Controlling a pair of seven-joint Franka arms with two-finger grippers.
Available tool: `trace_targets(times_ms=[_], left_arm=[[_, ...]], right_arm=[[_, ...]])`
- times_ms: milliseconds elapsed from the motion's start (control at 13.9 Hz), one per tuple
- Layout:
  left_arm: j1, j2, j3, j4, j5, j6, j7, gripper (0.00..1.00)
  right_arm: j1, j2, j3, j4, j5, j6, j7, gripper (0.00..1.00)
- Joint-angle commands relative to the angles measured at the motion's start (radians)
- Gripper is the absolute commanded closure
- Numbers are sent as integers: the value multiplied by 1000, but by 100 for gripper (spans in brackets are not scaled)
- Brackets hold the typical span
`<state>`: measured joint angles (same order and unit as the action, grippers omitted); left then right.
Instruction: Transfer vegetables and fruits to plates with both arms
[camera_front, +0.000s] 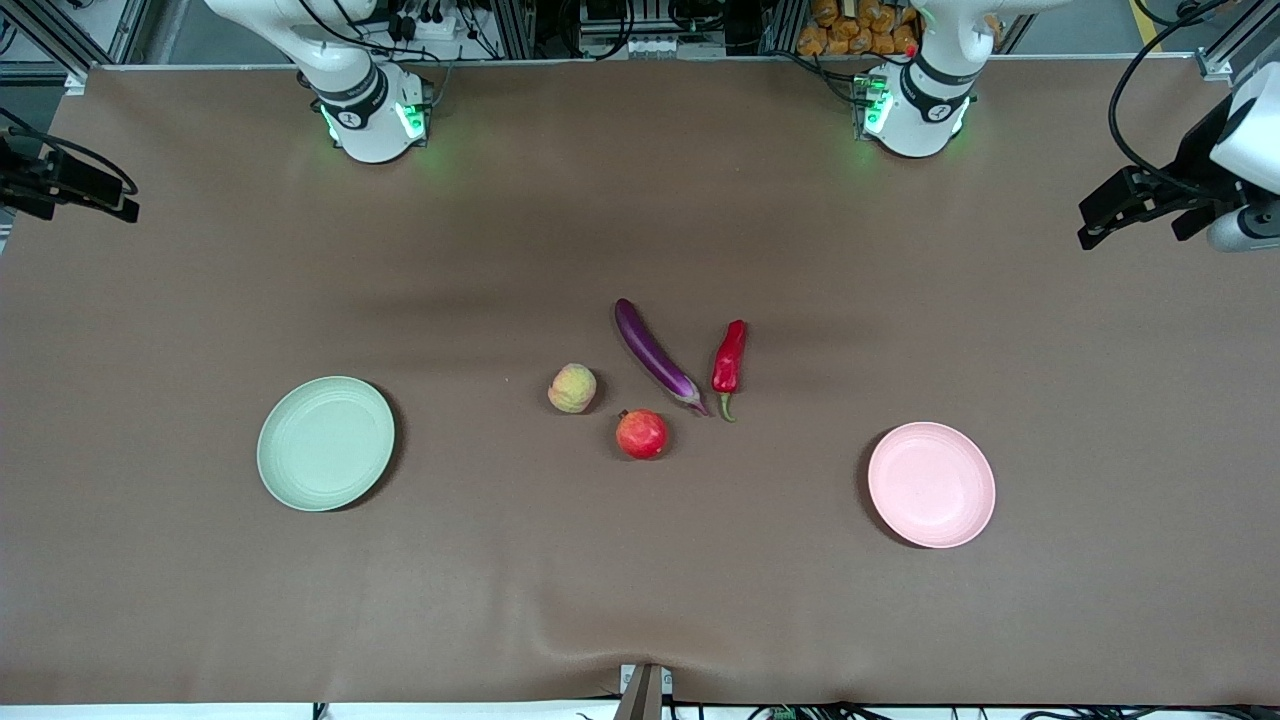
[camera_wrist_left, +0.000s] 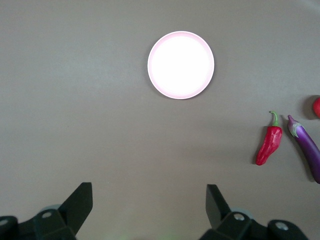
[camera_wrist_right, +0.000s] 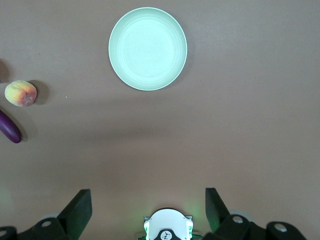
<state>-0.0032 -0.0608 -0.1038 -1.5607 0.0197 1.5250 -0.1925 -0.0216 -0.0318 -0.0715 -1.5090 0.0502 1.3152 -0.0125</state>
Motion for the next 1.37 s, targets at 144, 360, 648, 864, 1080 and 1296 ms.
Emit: trace_targets(times_ms=[144,360,648,864,1080,1296], left_arm=[[5,7,4,48,-10,-65,12,0],[3,10,4,59,-7,-83,8,0],[-1,21,-10,45,-7,-108,2,0],[2,13,-17,16,-9,-112,7,0],[2,7,-19,11,-9,-109,5,0],[0,0,-19,-7,-9,-100,5,0]], right_arm=[[9,-39,4,-7,-20,-28,9,0],[9,-39,4,-7,-13,-25,11,0],[11,-31,4,-8,-6,-19,13,0],[25,-34,4,-8,-6,-22,14,0],[25,-34,4,-8,-6,-31,14,0],[20,-36,1,-7,-7,-39,13,0]])
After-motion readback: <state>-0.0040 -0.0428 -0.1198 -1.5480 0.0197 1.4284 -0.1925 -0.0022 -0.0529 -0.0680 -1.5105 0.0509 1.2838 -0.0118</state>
